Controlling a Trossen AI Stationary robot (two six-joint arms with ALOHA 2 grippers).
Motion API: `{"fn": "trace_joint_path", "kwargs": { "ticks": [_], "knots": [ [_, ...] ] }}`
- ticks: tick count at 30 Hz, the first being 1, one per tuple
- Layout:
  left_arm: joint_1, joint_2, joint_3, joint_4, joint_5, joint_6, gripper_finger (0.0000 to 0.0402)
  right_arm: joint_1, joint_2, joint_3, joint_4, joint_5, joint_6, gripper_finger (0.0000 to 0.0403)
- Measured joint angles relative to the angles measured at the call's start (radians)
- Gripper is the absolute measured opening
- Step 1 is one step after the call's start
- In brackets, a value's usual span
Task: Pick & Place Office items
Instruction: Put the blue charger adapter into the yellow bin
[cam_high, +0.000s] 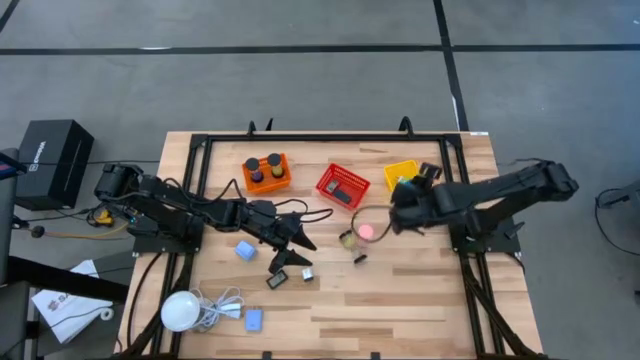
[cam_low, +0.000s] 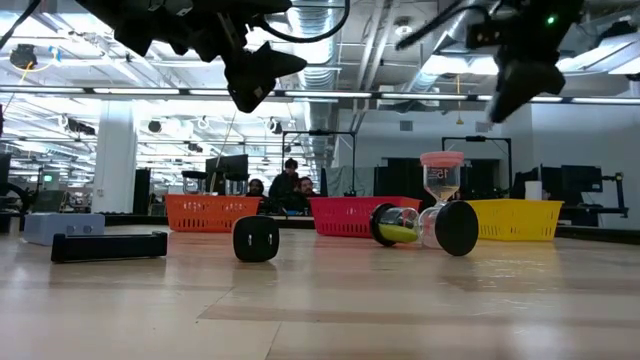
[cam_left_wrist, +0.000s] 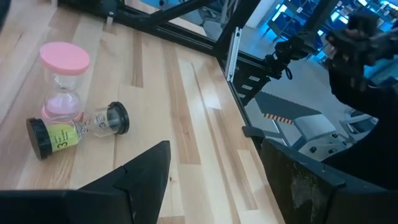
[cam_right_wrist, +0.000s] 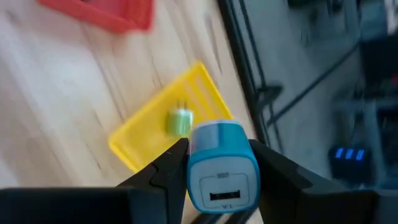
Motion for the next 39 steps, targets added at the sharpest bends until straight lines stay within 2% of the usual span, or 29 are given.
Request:
{"fn": "trace_joint_path", "kwargs": {
  "ticks": [5,10,18,20,27,32,39],
  "knots": [
    [0.000,0.000,0.000,0.004,0.000,0.000,0.0247,-0.141,-0.043,-0.053,0.021,-0.166,0.027,0.0140],
    [0.000,0.000,0.000,0.004,0.003,0.000,0.0247,-0.253,-0.051,-0.132,0.134,-0.193,0.012,0.0140],
    [0.000,0.000,0.000,0.004,0.003,0.000,0.0238,-0.396,-0.028,-0.232,0.308,-0.417,-0.061,0.0141],
    [0.000,0.000,0.000,0.005,0.003,0.000,0.0234,-0.420,-0.016,-0.243,0.369,-0.425,-0.063,0.0141],
    [-0.001,0.000,0.000,0.012,-0.002,0.000,0.0219,-0.508,0.043,-0.266,0.397,-0.502,-0.055,0.0146],
    [-0.001,0.000,0.000,0.015,-0.001,0.000,0.0212,-0.541,0.130,-0.269,0.400,-0.503,-0.053,0.0147],
    [-0.001,0.000,0.000,0.017,-0.001,0.000,0.0207,-0.559,0.223,-0.268,0.401,-0.507,-0.070,0.0173]
  ]
}}
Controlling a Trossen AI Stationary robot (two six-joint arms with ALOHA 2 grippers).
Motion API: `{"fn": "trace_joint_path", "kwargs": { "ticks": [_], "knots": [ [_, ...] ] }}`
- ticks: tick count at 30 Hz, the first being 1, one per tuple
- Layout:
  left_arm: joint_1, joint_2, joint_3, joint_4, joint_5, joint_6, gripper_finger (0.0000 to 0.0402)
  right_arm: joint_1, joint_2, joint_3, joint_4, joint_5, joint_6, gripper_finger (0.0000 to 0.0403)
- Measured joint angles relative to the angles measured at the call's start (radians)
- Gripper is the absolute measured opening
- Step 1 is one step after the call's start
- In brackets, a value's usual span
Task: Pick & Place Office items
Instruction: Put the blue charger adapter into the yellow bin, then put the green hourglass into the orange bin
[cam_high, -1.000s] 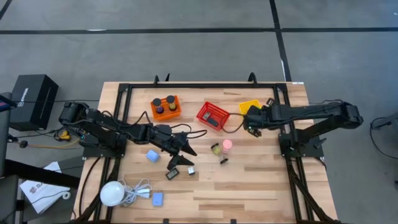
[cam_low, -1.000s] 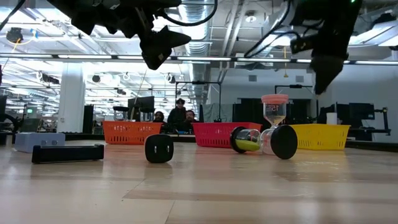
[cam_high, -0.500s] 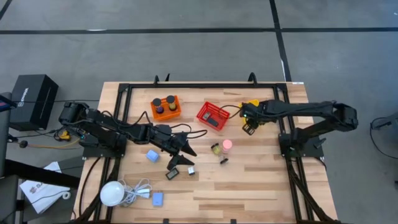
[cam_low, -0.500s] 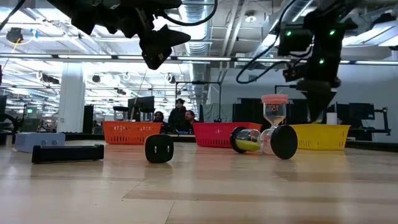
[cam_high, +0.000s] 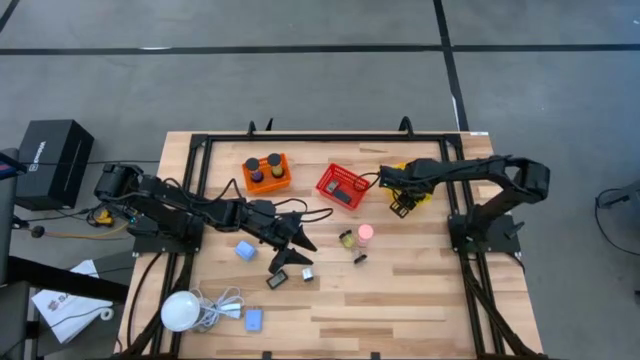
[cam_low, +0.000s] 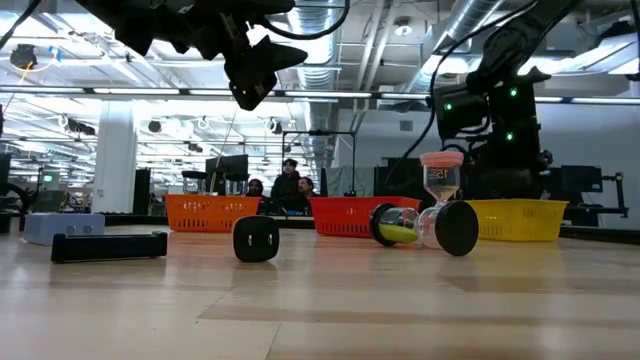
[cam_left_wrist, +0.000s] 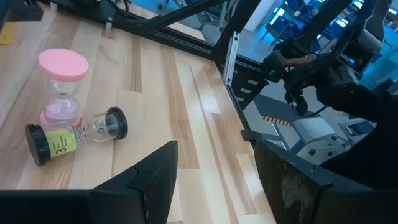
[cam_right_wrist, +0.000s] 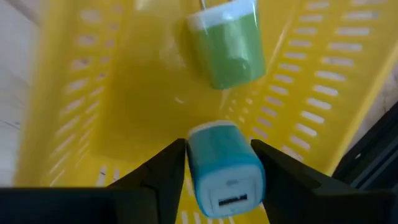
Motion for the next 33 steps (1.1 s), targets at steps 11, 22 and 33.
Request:
{"fn": "trace_joint_path", "kwargs": {
  "ticks": [11,22,33],
  "knots": [
    [0.000,0.000,0.000,0.001,0.001,0.026,0.0205,-0.003,0.016,0.098,-0.075,-0.015,-0.056,0.0211],
    [0.000,0.000,0.000,0.001,-0.001,0.077,0.0201,0.062,-0.039,0.303,-0.300,-0.015,-0.028,0.0213],
    [-0.005,0.059,0.002,0.071,-0.152,0.371,0.0200,0.414,-0.321,0.328,-0.251,0.040,0.206,0.0212]
  ]
}}
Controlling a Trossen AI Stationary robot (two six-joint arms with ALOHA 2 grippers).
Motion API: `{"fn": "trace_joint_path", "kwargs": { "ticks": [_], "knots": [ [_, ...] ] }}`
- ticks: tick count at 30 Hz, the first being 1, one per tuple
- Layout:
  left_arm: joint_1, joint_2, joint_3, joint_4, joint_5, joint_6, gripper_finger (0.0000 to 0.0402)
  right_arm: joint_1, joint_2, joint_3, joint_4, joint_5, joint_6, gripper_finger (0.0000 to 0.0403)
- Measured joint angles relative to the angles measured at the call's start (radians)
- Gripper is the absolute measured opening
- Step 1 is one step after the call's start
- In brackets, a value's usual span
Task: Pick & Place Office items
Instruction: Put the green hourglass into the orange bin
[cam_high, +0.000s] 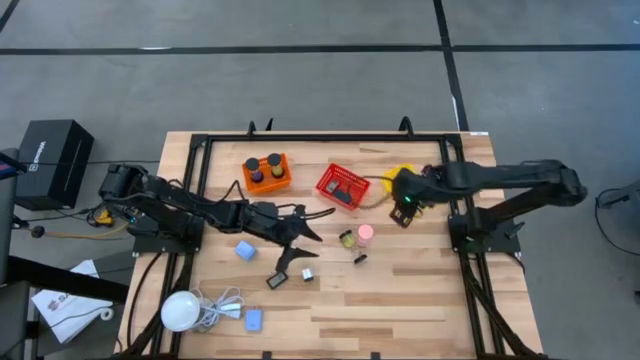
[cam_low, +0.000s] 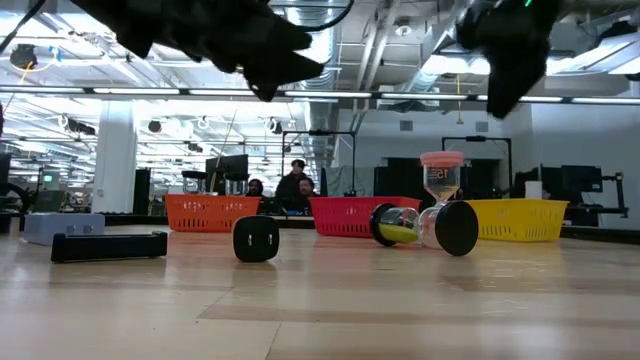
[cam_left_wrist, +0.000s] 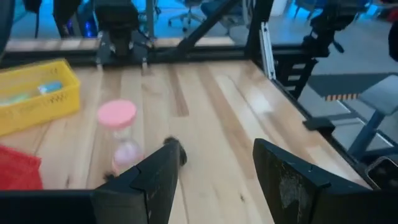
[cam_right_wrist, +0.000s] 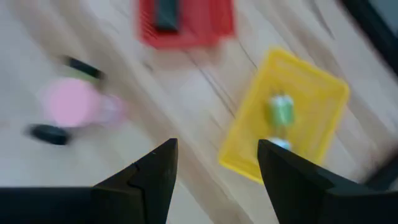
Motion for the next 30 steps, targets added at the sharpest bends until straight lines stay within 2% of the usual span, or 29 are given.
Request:
{"fn": "trace_joint_path", "kwargs": {
  "ticks": [4,8,15,22,30],
  "knots": [
    [0.009,0.098,0.042,0.018,0.000,0.071,0.0215,0.152,-0.059,0.000,0.084,0.091,0.063,0.0213],
    [0.033,0.184,0.089,0.019,0.000,0.165,0.0246,0.279,-0.067,-0.001,0.190,0.169,0.165,0.0212],
    [0.092,0.286,0.159,0.017,0.048,0.291,0.0289,0.422,0.042,-0.002,0.268,0.183,0.295,0.0212],
    [0.125,0.386,0.276,-0.074,0.092,0.438,0.0294,0.470,0.167,-0.002,0.334,0.147,0.446,0.0212],
    [0.170,0.489,0.346,-0.101,0.094,0.471,0.0294,0.471,0.327,-0.003,0.359,-0.006,0.590,0.0212]
  ]
}}
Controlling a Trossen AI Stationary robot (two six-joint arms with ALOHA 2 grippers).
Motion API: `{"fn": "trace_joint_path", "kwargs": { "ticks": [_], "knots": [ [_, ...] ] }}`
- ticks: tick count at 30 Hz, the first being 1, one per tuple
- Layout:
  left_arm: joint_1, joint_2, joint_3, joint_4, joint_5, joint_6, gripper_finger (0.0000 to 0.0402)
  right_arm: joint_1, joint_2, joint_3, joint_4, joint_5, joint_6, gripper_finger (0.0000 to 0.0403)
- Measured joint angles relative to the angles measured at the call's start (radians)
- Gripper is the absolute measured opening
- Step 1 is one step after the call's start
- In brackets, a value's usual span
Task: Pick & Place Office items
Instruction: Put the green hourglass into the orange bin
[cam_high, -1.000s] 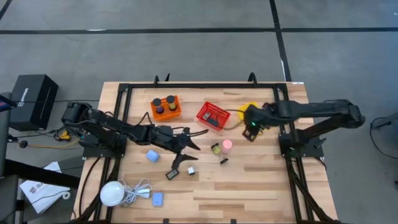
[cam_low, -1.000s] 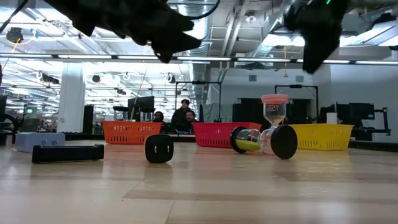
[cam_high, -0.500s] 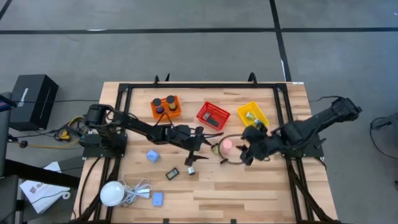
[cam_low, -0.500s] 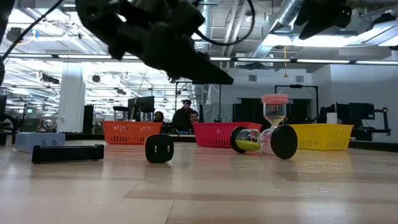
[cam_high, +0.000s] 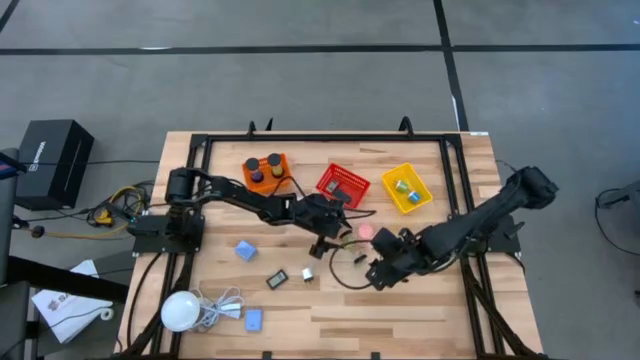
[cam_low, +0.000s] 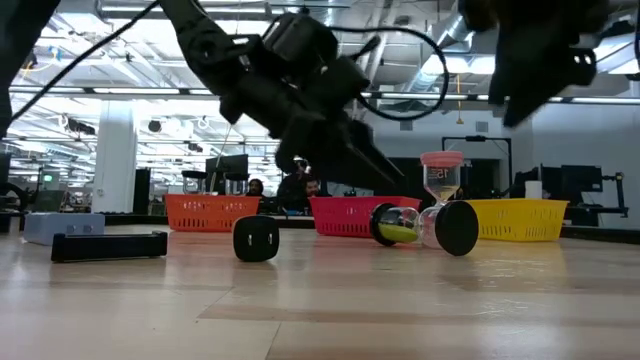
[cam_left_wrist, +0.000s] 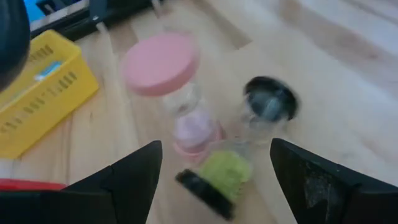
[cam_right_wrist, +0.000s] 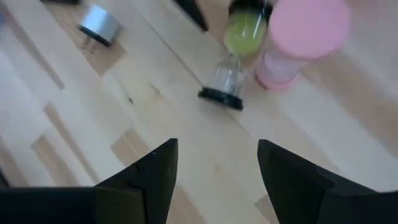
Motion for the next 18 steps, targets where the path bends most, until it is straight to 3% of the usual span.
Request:
{"fn": "trace_joint_path", "kwargs": {
  "ticks": [13,18],
  "knots": [
    [0.038,0.051,0.003,0.001,0.002,0.128,0.0294,-0.062,0.116,0.002,0.091,-0.067,-0.029,0.0212],
    [0.038,0.051,0.004,0.000,0.072,0.131,0.0294,-0.066,0.102,0.002,0.099,-0.071,-0.046,0.0212]
  ]
}}
